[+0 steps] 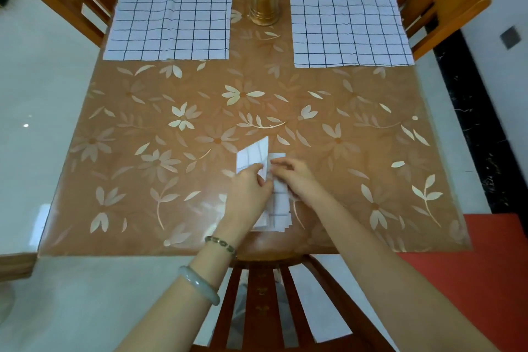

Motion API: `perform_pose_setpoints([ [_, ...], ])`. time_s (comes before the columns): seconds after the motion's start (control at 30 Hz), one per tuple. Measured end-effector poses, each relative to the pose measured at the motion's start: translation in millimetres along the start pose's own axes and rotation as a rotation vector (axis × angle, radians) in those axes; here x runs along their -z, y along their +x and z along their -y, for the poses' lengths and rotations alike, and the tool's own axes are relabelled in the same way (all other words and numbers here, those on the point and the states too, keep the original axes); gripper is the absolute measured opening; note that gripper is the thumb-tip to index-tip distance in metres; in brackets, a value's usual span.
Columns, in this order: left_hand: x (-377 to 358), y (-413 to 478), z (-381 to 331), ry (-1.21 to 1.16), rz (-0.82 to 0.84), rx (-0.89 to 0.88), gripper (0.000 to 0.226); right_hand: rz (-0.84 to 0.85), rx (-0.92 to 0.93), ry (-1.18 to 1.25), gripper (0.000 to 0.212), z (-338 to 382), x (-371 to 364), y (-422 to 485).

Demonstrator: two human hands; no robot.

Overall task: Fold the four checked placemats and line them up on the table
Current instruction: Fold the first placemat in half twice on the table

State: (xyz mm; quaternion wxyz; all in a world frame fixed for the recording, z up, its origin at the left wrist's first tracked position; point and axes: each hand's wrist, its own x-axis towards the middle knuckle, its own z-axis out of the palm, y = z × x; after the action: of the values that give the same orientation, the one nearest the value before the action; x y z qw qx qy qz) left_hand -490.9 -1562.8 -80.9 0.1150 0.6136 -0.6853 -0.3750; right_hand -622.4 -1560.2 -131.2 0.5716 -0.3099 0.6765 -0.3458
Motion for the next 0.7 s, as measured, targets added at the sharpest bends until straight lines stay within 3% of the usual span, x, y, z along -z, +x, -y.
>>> perform_pose_setpoints([
  [0.03, -8.8, 2.0, -2.3, 0.001, 0.027, 0.009, 0.035, -0.035, -0.011, 0.057, 0.019, -4.6, 5.7, -2.8],
  [0.13, -32.9, 6.8, -1.5, 0.015, 0.091, 0.043, 0.009, -0.093, -0.091, 0.219, 0.023, -14.4, 11.2, -7.8],
  [0.23, -53.0, 12.1, 7.5, 0.029, 0.112, 0.054, 0.005, -0.131, -0.093, 0.108, 0.028, -17.4, 8.7, -6.1],
  [0.47, -54.3, 10.1, 20.6, 0.011, 0.145, -0.037, 0.025, -0.286, -0.005, -0.218, 0.028, -23.1, -0.1, 3.3],
  [0.63, -18.4, 28.1, 66.0, 0.406, -0.180, -0.424, 0.046, -0.300, 0.103, -0.505, 0.014, -28.0, 3.0, 9.0],
  [0.7, -14.9, 36.3, 81.1, 0.569, -0.050, -0.505, 0.057, -0.313, 0.108, -0.546, 0.010, -28.6, 2.7, 11.0],
])
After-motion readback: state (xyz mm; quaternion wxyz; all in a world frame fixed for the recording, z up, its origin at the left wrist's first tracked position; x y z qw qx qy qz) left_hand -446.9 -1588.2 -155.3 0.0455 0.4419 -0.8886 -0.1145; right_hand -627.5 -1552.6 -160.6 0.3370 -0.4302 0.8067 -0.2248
